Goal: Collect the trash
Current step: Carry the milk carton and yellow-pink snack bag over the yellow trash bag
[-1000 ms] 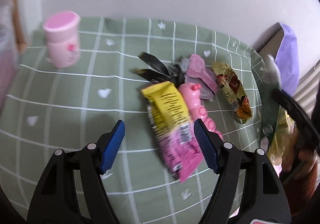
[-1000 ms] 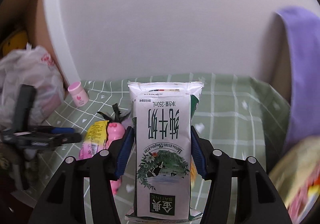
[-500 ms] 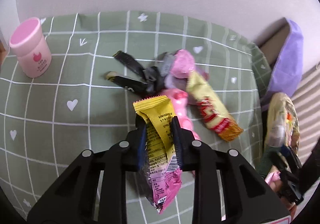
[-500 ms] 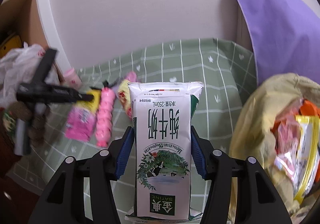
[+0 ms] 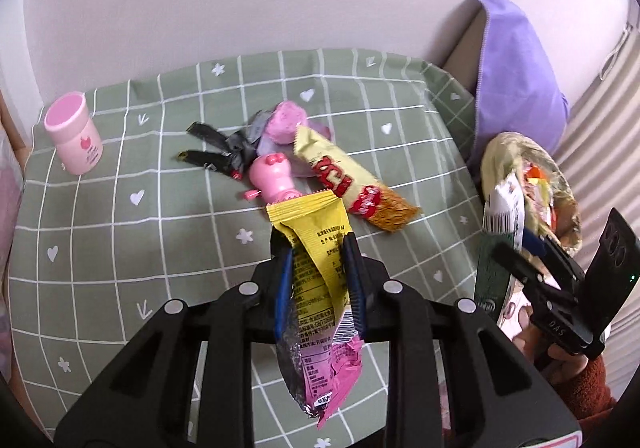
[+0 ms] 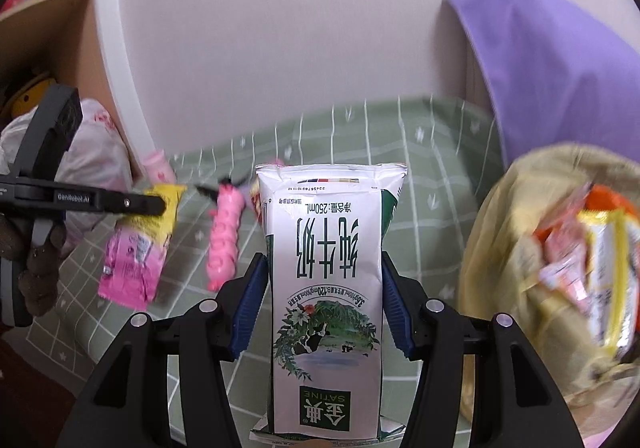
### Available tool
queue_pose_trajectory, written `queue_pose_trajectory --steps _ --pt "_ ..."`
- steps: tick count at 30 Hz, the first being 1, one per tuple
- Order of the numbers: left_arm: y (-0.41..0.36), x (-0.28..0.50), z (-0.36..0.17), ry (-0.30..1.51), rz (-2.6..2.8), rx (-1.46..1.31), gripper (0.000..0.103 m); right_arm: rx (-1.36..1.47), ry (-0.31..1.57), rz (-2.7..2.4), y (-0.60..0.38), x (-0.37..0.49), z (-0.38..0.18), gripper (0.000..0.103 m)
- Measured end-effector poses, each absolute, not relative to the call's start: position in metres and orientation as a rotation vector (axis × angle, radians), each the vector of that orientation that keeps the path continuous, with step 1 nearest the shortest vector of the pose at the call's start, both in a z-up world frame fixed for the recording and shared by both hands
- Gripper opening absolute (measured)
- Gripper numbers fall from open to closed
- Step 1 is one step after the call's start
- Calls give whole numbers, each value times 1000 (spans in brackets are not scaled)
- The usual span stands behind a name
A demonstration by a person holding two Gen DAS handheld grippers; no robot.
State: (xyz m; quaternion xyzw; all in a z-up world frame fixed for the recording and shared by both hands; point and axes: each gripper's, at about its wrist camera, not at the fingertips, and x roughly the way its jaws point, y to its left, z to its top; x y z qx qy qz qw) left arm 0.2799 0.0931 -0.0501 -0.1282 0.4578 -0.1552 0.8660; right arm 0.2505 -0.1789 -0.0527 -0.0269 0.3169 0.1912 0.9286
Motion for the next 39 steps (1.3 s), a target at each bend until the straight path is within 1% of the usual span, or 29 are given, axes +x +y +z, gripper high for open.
queue_pose_trajectory --steps 6,13,24,32,39 --pt "80 269 -25 889 -364 -251 23 7 604 391 -190 241 -31 52" --pt "57 254 19 751 -414 -188 23 -21 485 336 -212 218 18 52" --pt "-29 252 73 598 -602 -106 23 -70 378 141 -270 168 69 52" --pt "-94 262 82 570 -767 -135 23 -64 313 -55 -327 124 92 52" --pt "-161 291 84 548 -903 -167 23 -5 307 -164 -368 115 100 52"
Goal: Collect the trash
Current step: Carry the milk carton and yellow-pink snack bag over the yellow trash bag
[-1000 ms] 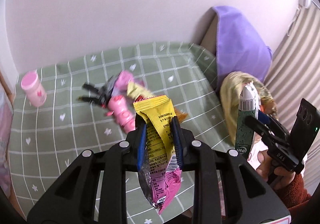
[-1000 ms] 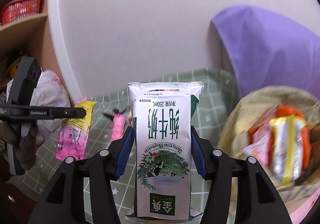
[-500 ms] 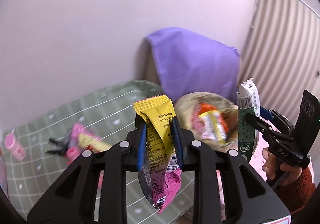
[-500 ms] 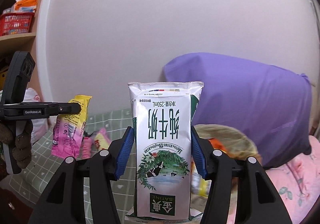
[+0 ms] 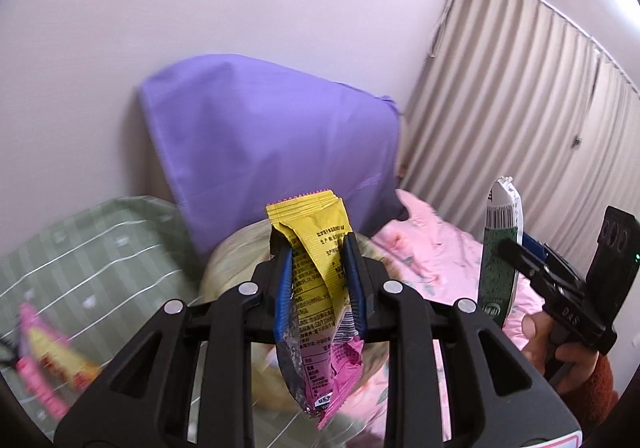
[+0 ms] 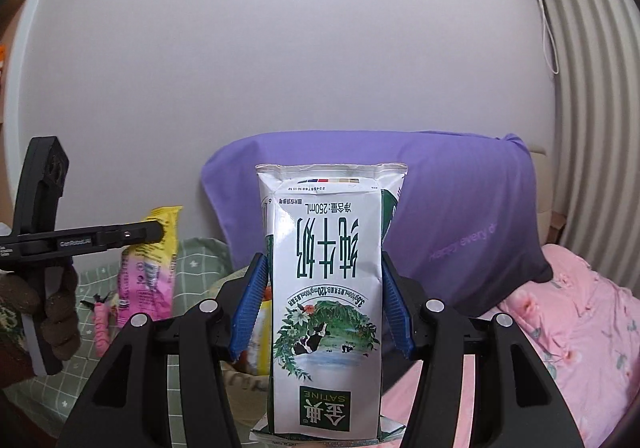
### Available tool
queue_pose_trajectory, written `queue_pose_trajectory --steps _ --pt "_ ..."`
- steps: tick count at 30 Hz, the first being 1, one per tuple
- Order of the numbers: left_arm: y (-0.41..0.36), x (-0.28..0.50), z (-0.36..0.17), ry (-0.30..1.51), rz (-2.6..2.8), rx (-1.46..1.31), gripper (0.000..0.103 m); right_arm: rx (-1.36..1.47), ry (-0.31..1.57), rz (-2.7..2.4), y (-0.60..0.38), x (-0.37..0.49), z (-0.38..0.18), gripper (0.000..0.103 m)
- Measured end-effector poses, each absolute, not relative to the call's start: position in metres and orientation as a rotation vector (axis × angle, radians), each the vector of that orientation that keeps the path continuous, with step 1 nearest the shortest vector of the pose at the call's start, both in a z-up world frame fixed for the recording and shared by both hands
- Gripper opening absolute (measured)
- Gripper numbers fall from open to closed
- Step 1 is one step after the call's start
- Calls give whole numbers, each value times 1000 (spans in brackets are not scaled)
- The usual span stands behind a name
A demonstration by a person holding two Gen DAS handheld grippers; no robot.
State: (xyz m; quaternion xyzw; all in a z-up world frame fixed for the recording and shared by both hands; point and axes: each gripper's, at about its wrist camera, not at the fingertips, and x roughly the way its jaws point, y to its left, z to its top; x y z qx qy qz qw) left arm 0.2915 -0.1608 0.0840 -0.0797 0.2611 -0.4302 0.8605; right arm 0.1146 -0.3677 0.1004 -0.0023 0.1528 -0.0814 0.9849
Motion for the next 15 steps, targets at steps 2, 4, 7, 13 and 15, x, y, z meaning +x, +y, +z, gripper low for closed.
queue_pose_trajectory --steps 2,4,7,13,15 --pt "-184 302 78 518 -932 -145 23 -12 306 -178 -372 118 102 52" --pt "-202 311 65 515 -911 -97 23 -6 309 -183 -373 129 102 52" --pt "-222 333 33 615 -900 -29 23 8 311 -170 -372 145 103 52" --pt "-211 354 -6 763 -865 28 24 58 341 -97 -378 207 86 52" --pt "-206 358 -7 769 -871 29 24 86 371 -63 -381 229 76 52"
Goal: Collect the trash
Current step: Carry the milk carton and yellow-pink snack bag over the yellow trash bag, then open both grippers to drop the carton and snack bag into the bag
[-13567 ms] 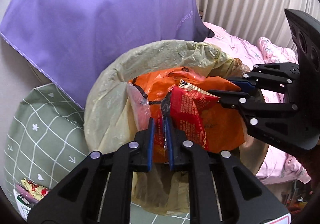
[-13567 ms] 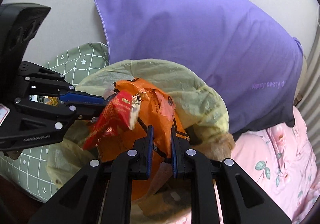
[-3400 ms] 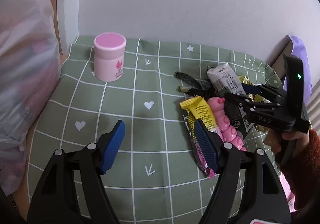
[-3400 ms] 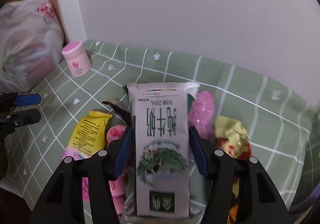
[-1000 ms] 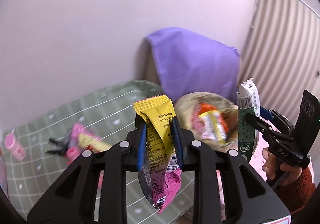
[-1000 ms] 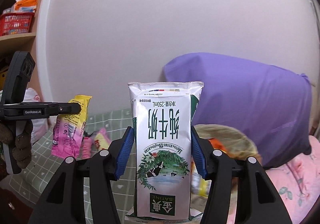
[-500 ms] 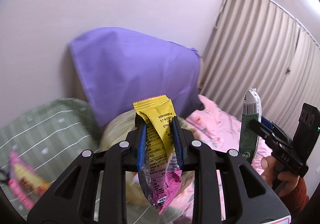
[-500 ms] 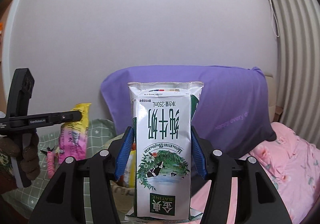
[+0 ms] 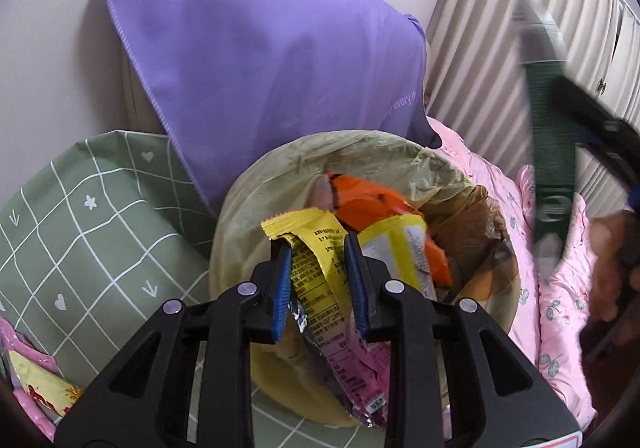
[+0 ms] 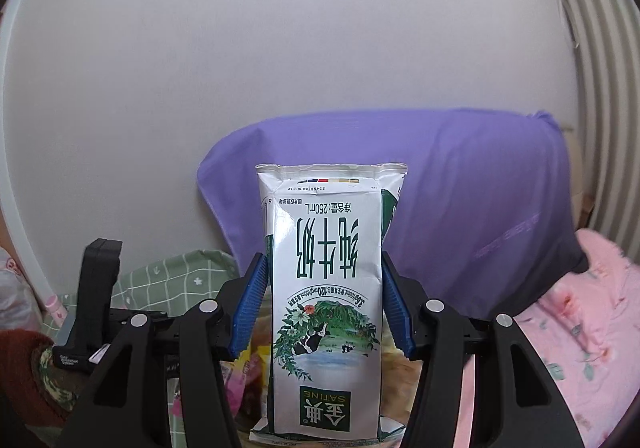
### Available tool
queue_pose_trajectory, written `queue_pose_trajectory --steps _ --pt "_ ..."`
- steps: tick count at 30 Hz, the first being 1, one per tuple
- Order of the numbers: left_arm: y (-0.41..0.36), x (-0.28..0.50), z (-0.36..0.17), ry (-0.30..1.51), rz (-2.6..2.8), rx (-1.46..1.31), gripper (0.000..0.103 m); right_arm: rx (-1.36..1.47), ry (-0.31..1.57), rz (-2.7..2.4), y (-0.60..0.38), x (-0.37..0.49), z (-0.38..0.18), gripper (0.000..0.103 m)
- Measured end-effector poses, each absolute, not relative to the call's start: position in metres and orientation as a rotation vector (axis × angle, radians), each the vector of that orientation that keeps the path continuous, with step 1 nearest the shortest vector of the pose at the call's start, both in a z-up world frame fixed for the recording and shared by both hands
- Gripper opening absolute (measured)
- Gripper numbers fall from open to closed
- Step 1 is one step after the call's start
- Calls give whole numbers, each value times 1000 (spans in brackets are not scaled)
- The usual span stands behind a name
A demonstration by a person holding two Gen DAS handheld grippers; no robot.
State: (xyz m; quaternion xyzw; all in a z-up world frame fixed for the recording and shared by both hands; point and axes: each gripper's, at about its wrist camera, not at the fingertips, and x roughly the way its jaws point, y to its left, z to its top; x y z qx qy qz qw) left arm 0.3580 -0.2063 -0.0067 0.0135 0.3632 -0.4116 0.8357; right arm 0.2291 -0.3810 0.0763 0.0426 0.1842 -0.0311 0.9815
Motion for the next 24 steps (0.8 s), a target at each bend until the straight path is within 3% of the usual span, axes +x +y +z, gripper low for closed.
queue_pose_trajectory --steps 11,24 --pt "-186 366 -10 775 -872 -34 24 61 684 -11 -367 288 7 52" --pt "-215 388 7 747 -939 -86 22 147 650 -51 -389 261 12 52"
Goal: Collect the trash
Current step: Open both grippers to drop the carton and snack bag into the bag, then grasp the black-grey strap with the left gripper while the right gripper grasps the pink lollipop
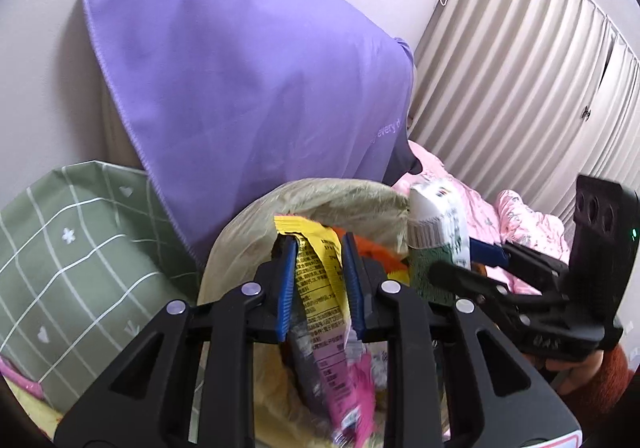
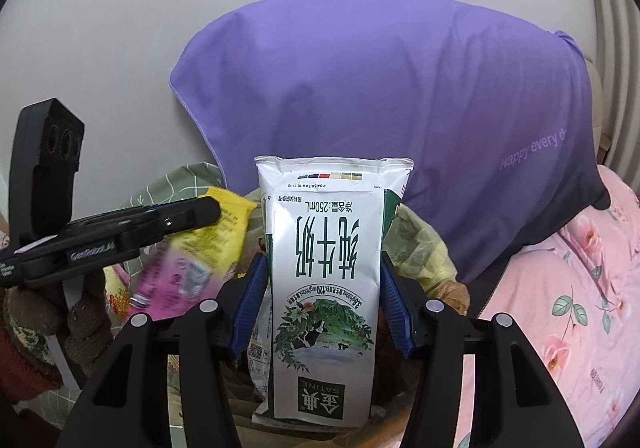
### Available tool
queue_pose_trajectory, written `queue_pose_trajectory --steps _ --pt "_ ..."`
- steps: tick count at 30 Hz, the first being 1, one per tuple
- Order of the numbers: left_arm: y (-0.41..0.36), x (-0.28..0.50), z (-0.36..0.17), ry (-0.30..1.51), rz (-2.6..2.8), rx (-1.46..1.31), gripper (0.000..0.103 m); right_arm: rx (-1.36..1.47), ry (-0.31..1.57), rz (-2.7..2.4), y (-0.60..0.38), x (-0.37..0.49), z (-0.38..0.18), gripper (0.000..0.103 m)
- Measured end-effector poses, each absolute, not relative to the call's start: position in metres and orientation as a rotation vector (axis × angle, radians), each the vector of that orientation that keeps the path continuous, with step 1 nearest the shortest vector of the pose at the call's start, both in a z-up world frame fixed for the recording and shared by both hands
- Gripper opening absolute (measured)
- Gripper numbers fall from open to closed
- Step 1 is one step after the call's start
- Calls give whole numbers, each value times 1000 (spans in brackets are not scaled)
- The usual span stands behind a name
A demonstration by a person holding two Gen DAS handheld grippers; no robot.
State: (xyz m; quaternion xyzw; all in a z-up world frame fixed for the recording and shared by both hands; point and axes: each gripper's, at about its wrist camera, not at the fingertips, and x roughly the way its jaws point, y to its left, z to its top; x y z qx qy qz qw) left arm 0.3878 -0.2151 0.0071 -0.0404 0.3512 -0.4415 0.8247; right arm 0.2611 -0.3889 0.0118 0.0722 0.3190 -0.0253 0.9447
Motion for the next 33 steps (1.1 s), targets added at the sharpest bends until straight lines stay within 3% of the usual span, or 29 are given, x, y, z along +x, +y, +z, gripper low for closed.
queue_pose_trajectory --steps 10,12,14,17,33 --pt "-210 397 1 844 -969 -161 22 163 617 -51 -394 242 16 52" --pt "-206 396 3 853 -961 -176 29 166 612 -55 -393 240 17 52" --pt "-195 390 7 836 -949 -193 44 161 602 -55 -392 238 19 52" --pt "-176 377 14 794 -914 -204 59 134 591 -63 -386 235 23 52" --pt "10 310 -30 782 -359 -205 59 65 530 230 -301 229 43 53"
